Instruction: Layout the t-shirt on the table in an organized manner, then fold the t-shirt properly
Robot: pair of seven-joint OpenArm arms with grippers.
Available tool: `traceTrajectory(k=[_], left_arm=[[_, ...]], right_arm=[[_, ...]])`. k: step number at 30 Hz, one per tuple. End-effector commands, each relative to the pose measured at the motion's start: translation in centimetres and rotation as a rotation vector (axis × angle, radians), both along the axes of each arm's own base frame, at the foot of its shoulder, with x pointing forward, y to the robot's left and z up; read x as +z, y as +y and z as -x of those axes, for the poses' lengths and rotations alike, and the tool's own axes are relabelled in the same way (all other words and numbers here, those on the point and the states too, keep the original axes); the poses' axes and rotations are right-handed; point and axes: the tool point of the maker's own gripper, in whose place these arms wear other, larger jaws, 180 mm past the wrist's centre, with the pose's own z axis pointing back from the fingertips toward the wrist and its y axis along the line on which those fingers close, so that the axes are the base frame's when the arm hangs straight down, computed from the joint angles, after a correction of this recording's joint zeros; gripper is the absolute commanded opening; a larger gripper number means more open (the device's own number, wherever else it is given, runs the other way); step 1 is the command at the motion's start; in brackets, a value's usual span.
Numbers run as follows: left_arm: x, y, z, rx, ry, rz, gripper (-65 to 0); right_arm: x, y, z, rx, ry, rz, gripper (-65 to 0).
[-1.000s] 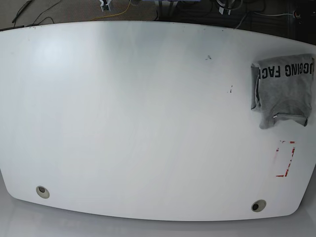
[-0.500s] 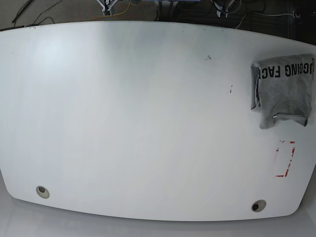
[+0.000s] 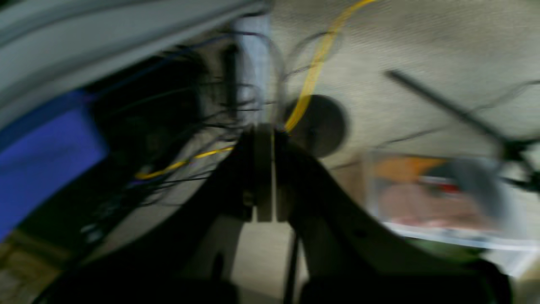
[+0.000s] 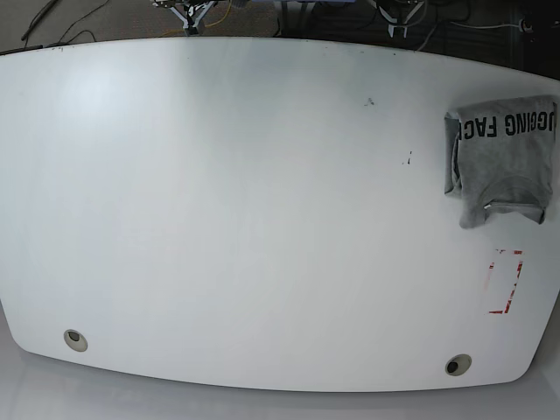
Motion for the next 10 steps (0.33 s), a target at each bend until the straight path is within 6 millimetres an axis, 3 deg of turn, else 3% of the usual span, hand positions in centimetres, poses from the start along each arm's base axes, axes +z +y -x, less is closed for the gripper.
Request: traceTrajectory(k=[1,10], left_arm=[[0.0,0.3,0.3,-0.003,0.003,-0.011,-65.0],[0.0,0.2,0.3,-0.003,0.003,-0.009,-65.0]], right_arm=[[0.0,-0.5,0.5,0.013,0.009,0.017,-64.5],[-0.1,0.6,0.4,0.014,0.005,0.009,-64.5]])
